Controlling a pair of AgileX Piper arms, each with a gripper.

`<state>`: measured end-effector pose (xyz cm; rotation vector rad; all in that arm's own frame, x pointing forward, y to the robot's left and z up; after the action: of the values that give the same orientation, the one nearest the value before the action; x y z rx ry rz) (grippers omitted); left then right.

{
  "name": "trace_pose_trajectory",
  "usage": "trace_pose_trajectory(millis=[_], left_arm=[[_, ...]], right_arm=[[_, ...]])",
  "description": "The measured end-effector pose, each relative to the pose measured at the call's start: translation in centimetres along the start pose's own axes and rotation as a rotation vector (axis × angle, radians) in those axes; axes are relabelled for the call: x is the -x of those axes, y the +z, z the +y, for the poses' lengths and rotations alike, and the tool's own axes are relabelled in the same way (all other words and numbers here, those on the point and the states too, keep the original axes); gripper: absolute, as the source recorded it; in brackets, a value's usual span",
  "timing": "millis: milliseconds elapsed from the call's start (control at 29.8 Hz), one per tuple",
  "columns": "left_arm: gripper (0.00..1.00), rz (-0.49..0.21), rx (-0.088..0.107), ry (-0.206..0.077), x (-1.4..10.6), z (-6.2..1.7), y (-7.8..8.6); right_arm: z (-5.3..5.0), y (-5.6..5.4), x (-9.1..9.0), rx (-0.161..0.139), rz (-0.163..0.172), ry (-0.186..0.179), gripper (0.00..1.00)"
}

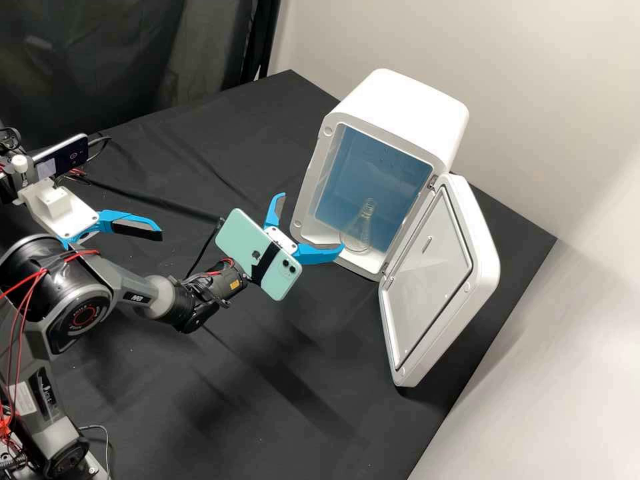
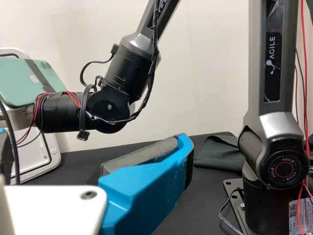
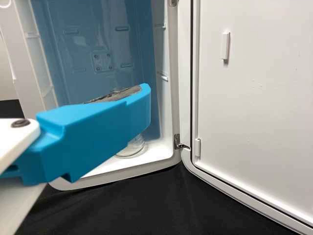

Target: Take the flask out of the incubator

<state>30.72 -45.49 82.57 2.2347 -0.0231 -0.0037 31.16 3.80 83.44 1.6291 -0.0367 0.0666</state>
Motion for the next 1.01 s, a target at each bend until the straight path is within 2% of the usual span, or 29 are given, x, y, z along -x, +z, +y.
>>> trace_pose_trajectory(millis=[302, 503, 604, 671, 704, 771, 805, 906, 1006], left_arm=[[1.0, 0.0, 0.0, 0.002, 0.0, 0.02, 0.0], [1.0, -0.013, -0.01, -0.004, -0.1, -0.16, 0.1], [1.0, -0.005, -0.006, -0.025, -0.3, -0.95, -0.1], [1.0, 0.002, -0.015, -0.052, -0.5, -1.77, -0.2], [1.0, 0.004, -0.028, -0.076, -0.7, -2.5, -0.3], [1.0, 0.016, -0.048, -0.105, -0.8, -3.43, -0.6], [1.0, 0.021, -0.048, -0.121, -0.9, -3.88, -0.7], [1.0, 0.048, -0.044, -0.152, -1.0, -4.53, -1.5], [1.0, 0.075, -0.042, -0.159, -0.9, -4.73, -2.3]], right_arm=[[0.0, 0.0, 0.0, 0.0, 0.0, 0.0, 1.0], [0.0, 0.0, 0.0, 0.0, 0.0, 0.0, 1.0], [0.0, 0.0, 0.0, 0.0, 0.0, 0.0, 1.0], [0.0, 0.0, 0.0, 0.0, 0.0, 0.0, 1.0], [0.0, 0.0, 0.0, 0.0, 0.0, 0.0, 1.0], [0.0, 0.0, 0.0, 0.0, 0.0, 0.0, 1.0], [0.0, 0.0, 0.0, 0.0, 0.0, 0.0, 1.0], [0.0, 0.0, 0.0, 0.0, 0.0, 0.0, 1.0], [0.0, 0.0, 0.0, 0.0, 0.0, 0.0, 1.0]])
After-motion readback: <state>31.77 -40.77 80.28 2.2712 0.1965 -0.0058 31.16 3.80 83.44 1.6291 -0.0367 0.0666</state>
